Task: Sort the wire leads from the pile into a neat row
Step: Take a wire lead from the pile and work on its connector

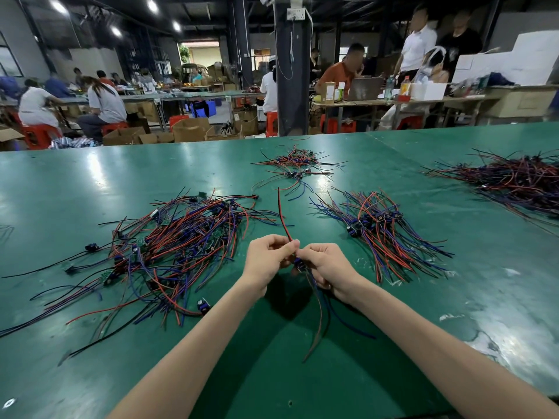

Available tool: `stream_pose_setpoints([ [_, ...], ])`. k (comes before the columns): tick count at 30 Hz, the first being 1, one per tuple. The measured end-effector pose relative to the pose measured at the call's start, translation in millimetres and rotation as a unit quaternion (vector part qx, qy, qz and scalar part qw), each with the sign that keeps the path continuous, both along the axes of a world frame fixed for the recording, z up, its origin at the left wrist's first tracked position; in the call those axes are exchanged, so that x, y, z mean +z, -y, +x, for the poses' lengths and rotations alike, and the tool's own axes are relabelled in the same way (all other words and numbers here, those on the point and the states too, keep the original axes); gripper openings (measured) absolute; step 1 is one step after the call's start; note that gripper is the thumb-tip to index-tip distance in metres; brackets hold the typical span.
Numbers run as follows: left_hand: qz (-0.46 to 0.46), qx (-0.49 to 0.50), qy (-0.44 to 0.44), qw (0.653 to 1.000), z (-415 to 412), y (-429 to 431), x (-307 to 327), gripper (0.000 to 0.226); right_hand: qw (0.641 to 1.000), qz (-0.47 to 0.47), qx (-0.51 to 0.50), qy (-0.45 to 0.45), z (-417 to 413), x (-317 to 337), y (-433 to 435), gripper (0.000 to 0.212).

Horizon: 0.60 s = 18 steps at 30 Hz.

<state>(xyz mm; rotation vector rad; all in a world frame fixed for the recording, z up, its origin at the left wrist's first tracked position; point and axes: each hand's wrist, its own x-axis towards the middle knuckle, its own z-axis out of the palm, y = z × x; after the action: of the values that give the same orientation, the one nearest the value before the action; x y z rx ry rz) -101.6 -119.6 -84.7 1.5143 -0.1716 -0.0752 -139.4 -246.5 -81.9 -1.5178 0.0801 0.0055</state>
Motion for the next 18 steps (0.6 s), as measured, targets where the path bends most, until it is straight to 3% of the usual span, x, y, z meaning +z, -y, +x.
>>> stream_pose_setpoints([
  [18, 0.114, 0.182, 0.11, 0.971, 25.2, -32.2, 5.1, 0.014, 0.997, -0.065, 0.042, -0.009, -5.4, 4.6, -2.8, 0.023],
])
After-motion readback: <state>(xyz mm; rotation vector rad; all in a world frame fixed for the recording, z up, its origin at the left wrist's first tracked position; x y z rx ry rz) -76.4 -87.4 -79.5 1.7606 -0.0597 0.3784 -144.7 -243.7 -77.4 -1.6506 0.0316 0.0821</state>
